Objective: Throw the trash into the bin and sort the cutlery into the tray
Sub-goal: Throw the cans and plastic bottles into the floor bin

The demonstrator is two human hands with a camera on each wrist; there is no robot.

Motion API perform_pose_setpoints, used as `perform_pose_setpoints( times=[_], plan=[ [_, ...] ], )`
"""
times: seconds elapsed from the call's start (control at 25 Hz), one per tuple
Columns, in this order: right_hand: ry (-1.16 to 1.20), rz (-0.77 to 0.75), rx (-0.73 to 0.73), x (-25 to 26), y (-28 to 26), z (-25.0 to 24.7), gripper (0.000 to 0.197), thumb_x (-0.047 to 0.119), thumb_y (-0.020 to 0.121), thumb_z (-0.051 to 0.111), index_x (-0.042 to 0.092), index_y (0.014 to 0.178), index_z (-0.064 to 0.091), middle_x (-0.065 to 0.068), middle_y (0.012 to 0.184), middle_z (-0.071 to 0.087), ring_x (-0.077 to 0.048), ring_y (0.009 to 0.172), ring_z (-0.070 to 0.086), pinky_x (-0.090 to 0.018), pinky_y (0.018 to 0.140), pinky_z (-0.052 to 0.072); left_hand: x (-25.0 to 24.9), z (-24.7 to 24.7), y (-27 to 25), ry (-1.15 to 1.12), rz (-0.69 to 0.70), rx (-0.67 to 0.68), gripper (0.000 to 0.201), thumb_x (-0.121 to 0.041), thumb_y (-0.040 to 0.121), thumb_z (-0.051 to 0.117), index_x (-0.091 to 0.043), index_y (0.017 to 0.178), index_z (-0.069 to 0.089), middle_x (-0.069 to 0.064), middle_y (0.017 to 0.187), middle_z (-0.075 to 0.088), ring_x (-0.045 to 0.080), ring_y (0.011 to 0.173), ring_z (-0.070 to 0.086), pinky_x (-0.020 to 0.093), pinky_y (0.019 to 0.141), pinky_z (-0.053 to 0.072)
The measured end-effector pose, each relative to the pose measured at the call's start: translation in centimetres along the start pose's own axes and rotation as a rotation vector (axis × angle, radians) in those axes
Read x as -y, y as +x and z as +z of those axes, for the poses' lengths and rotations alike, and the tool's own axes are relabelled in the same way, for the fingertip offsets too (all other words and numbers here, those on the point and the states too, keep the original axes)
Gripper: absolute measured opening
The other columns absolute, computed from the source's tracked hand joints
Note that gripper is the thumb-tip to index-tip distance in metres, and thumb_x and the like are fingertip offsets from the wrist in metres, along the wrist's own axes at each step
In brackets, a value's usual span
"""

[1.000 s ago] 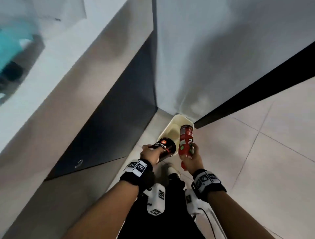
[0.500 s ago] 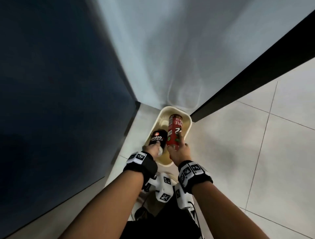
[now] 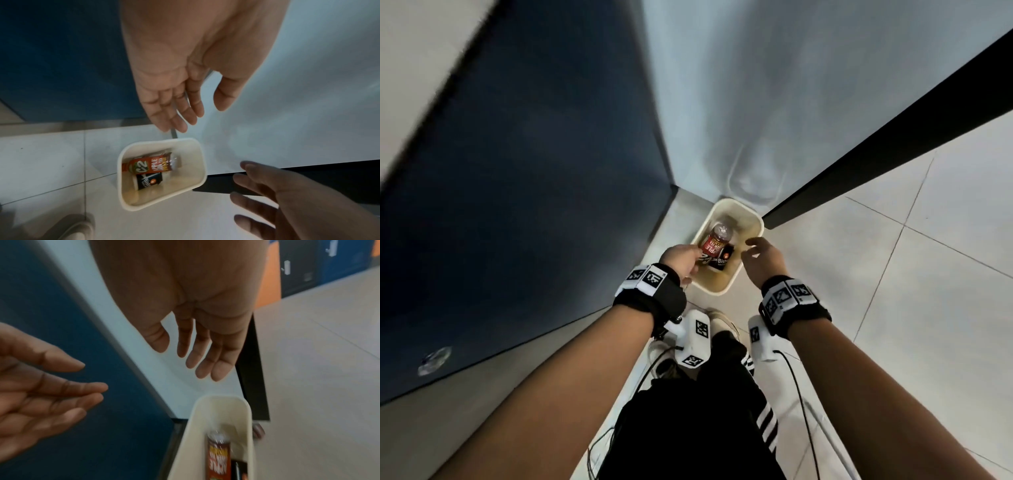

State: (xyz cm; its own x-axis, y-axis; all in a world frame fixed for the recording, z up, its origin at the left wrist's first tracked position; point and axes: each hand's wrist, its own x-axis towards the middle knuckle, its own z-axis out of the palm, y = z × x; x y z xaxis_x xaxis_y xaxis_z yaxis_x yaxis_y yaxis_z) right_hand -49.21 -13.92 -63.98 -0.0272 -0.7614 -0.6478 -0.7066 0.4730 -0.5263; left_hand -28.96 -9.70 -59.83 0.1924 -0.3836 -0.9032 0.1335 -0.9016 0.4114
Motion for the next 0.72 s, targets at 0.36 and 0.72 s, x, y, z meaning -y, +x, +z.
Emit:
perform_pose_setpoints(
  times=[0.36, 0.72],
  plan=[
    [-0.249, -0.558, 0.179, 18.0, -12.4, -14.4, 0.031, 0.026, 0.088, 0.067, 0.029, 0.119, 0.069, -0.004, 0.105, 0.074, -0.025, 0.095, 0.070, -0.037, 0.085, 0.056, -12.4, -4.5, -29.9, -0.087, 0.329, 0.006, 0.030, -0.033, 0.087, 0.070, -0.026, 0.116, 0.074, -0.004, 0.106, 0.075, 0.015, 0.090, 0.071, 0.022, 0.062, 0.051],
    [-0.243, -1.028, 0.248, 36.8, -23.6, -23.7, 0.028, 0.029, 0.094, 0.068, 0.029, 0.122, 0.070, 0.003, 0.103, 0.067, -0.014, 0.077, 0.067, -0.032, 0.080, 0.053, -15.5, -17.2, -50.4, -0.159, 0.670, -0.409, 0.026, -0.032, 0.091, 0.070, -0.028, 0.116, 0.073, -0.006, 0.108, 0.072, 0.013, 0.093, 0.064, 0.034, 0.079, 0.048]
  ],
)
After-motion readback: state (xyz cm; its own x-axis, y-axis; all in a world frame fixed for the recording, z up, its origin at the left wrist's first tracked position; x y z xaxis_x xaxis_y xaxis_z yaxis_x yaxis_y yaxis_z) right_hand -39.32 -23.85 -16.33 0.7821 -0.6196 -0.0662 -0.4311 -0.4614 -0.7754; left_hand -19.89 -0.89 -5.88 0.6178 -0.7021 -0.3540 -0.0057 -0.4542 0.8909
